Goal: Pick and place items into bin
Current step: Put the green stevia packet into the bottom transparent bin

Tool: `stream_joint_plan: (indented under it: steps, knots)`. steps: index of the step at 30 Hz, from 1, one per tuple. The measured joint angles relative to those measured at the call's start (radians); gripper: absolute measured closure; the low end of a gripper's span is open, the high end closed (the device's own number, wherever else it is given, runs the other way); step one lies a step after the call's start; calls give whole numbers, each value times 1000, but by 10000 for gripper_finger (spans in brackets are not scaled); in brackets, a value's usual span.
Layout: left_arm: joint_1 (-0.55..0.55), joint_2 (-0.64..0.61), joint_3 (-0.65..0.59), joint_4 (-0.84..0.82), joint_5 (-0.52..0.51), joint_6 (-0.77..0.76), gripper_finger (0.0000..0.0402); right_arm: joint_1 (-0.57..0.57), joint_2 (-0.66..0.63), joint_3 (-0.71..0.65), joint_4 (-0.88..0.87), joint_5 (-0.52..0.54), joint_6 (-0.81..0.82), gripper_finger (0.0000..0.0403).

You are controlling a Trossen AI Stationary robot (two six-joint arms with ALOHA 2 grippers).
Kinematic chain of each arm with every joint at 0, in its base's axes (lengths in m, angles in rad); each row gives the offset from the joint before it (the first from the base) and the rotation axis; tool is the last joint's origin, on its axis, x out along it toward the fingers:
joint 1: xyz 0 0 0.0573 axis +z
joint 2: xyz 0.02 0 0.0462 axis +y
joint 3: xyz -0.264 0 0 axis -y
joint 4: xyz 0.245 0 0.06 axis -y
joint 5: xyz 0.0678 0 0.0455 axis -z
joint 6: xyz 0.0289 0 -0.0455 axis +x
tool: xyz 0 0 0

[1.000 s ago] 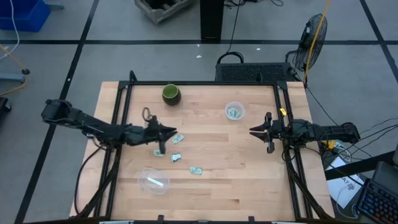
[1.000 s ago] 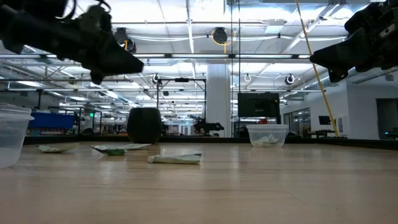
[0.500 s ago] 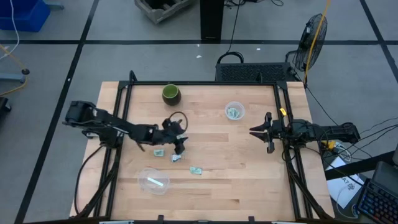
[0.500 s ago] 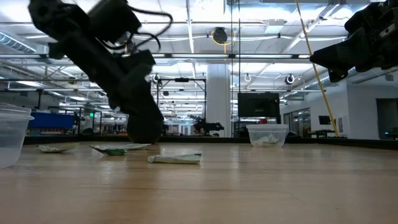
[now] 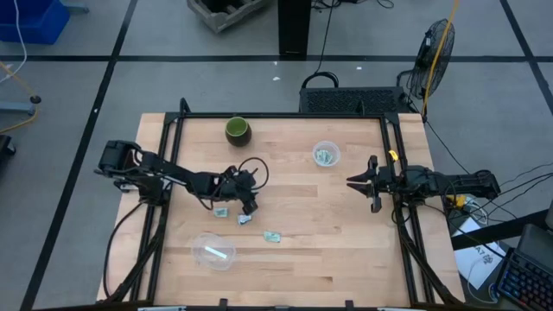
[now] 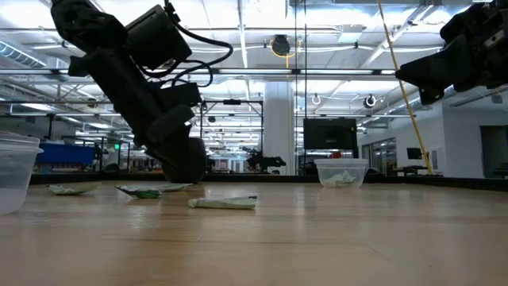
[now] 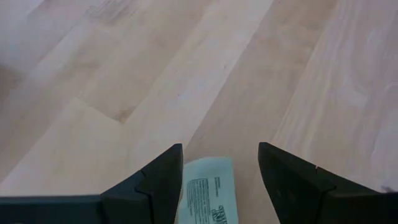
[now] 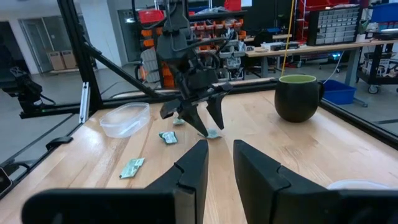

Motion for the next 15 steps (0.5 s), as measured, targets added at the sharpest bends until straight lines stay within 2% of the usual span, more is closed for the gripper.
stream_joint_plan:
  steps: [6, 15]
  knots:
    - [0, 0, 0, -63, 17, -51, 186, 0, 1, -3, 30, 1, 0, 334]
    - [14, 9, -3, -72, 0, -59, 196, 0, 1, -3, 36, 1, 0, 335]
